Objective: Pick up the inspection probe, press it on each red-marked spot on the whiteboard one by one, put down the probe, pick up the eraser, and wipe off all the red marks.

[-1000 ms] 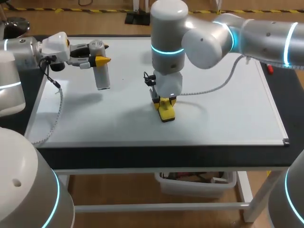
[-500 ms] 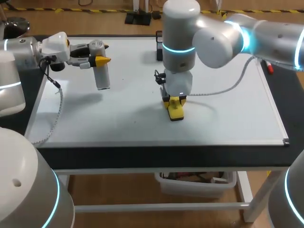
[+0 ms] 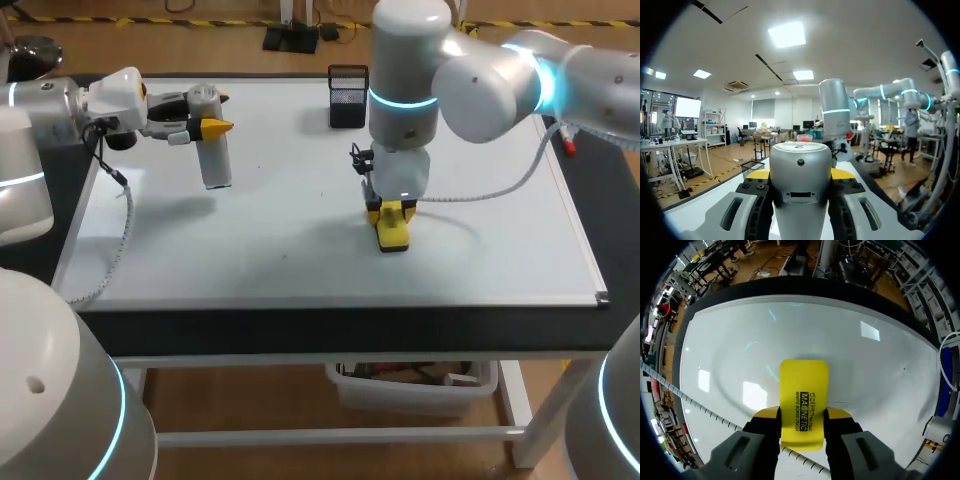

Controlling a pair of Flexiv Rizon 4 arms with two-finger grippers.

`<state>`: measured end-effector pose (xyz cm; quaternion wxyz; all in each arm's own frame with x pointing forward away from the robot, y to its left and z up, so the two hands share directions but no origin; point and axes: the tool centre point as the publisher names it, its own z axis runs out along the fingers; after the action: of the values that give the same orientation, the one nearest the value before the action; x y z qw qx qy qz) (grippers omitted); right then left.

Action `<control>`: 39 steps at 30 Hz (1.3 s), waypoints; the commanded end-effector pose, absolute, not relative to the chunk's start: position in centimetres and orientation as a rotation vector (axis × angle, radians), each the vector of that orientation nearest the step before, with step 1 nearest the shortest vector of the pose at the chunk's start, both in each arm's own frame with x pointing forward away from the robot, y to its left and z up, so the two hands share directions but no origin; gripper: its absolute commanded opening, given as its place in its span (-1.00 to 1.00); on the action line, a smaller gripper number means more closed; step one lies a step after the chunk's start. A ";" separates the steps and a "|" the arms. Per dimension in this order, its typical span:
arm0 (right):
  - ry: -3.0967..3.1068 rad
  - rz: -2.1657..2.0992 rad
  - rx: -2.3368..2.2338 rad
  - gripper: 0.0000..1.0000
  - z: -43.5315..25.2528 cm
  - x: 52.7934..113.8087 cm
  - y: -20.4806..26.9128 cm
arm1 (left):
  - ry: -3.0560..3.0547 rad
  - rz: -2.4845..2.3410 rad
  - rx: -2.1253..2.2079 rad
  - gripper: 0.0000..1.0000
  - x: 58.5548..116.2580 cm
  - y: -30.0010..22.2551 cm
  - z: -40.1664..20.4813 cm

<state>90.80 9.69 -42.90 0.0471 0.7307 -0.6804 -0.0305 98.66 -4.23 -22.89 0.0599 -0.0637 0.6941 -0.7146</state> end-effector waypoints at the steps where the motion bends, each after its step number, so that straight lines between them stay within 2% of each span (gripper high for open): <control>1: -2.102 -0.103 2.220 -1.00 -42.8 90.8 8.0 | 2.097 -2.161 -0.192 -1.00 98.6 -4.3 -22.9; 16: -2.187 -0.093 2.168 -1.00 -39.3 92.4 4.0 | 2.097 -2.161 -0.192 -1.00 98.6 -4.3 -22.9; 35: -2.187 -0.093 2.168 -1.00 -39.3 92.4 4.0 | 2.097 -2.161 -0.192 -1.00 98.6 -4.3 -22.9; 39: -2.222 -0.121 2.197 -1.00 -38.9 94.7 4.4 | 2.097 -2.161 -0.192 -1.00 98.6 -4.3 -22.9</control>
<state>93.38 4.79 -39.02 0.0131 0.7000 -0.7132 -0.0339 98.66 -4.23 -22.89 0.0599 -0.0636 0.6941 -0.7146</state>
